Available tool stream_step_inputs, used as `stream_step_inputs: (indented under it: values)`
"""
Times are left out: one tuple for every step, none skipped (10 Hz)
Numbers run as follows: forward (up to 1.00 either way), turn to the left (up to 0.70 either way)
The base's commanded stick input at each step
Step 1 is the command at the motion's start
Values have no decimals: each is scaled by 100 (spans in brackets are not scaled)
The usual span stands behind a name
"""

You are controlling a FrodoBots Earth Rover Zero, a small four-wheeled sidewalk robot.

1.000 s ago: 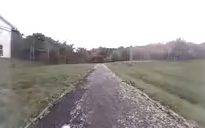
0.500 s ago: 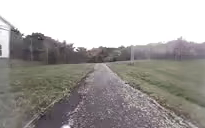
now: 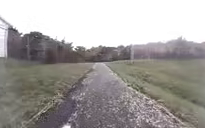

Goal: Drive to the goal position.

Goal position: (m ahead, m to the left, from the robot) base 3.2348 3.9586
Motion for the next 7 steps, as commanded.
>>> stream_step_inputs:
  values:
    - [70, 0]
    - [70, 0]
    - [70, 0]
    - [70, 0]
    - [70, 0]
    - [70, 0]
    - [70, 10]
